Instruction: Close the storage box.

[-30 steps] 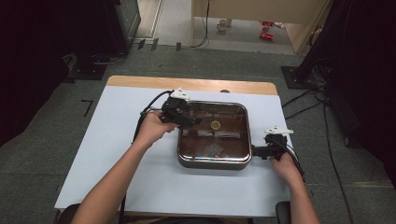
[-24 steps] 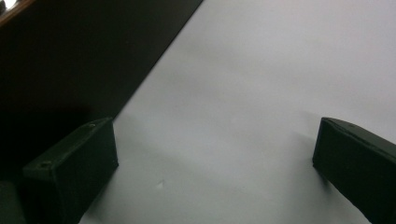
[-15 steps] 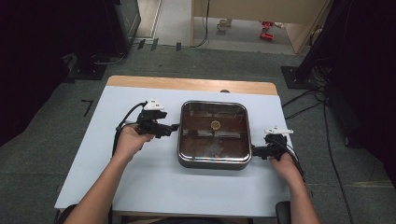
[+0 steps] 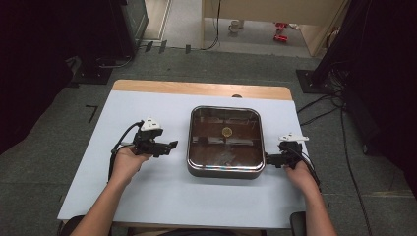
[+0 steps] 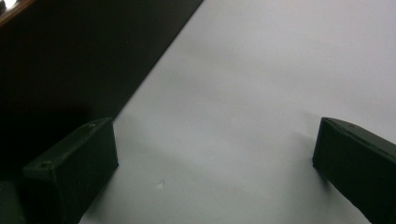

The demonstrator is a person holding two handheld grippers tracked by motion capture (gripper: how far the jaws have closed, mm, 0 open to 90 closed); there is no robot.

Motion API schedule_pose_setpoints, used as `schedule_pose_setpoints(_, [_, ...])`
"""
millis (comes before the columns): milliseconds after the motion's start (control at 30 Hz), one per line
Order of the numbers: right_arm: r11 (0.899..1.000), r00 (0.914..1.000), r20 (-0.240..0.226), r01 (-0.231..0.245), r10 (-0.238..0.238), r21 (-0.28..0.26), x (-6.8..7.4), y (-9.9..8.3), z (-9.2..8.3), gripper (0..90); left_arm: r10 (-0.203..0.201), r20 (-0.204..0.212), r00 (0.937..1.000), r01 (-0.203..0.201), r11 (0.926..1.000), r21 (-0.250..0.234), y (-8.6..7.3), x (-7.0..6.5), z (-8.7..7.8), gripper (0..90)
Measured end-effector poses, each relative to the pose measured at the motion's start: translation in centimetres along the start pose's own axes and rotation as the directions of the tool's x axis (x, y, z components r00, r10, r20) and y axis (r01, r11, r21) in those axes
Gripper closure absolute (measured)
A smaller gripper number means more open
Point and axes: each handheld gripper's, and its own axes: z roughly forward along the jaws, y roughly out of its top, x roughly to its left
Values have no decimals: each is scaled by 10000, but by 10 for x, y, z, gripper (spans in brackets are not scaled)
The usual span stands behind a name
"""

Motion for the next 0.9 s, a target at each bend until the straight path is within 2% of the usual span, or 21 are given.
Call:
schedule_pose_setpoints(233, [10000,10000,0,-2,2,2,0,0,0,0,9,-201,9998,-5,9998,178,-18,-5,-1,231])
schedule_pose_setpoints(333, [10000,10000,2,0,0,11,0,0,0,0,-89,-423,9991,101,9995,283,-26,-8,2,230])
schedule_pose_setpoints(433, [10000,10000,1,0,0,14,0,0,0,0,-203,-406,9990,227,9980,598,-35,-10,7,229])
schedule_pose_setpoints(467, [10000,10000,1,0,0,14,0,0,0,0,-132,-460,9989,163,9975,688,-37,-10,8,230])
schedule_pose_setpoints(667, [10000,10000,3,-3,3,20,0,0,0,0,34,-614,9981,27,9951,989,-42,-13,14,229])
schedule_pose_setpoints(767, [10000,10000,3,-2,2,21,0,0,0,0,37,-834,9965,64,9926,1211,-43,-13,21,230])
schedule_pose_setpoints(800, [10000,10000,3,1,-1,20,0,0,0,0,205,-796,9966,-114,9934,1137,-43,-14,22,218])
schedule_pose_setpoints(900, [10000,10000,4,-1,1,20,0,0,0,0,179,-805,9966,-89,9937,1115,-43,-14,23,204])
